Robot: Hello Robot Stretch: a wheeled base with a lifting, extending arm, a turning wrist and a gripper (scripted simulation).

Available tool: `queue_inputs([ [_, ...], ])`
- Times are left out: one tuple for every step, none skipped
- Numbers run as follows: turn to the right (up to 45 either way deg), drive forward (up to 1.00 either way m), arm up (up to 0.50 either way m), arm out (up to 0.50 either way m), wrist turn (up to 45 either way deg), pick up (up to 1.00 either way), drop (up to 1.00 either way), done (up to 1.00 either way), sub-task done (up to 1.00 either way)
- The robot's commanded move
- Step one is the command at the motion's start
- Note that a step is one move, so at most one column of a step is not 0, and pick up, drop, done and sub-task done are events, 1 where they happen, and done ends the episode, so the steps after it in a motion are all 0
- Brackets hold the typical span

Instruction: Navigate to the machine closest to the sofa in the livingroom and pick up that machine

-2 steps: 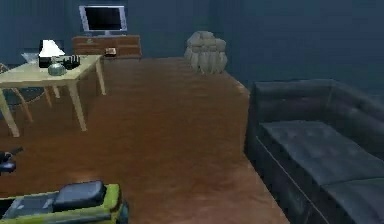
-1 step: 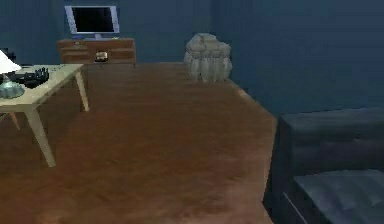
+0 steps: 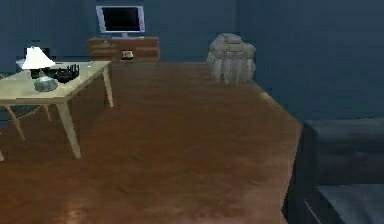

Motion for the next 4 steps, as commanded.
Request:
queue_inputs([
  [0.0,0.7,0.0,0.0,0.0,0.0,0.0,0.0,0.0],
  [-15.0,0.0,0.0,0.0,0.0,0.0,0.0,0.0,0.0],
  [0.0,1.0,0.0,0.0,0.0,0.0,0.0,0.0,0.0],
  [0.0,1.0,0.0,0.0,0.0,0.0,0.0,0.0,0.0],
])
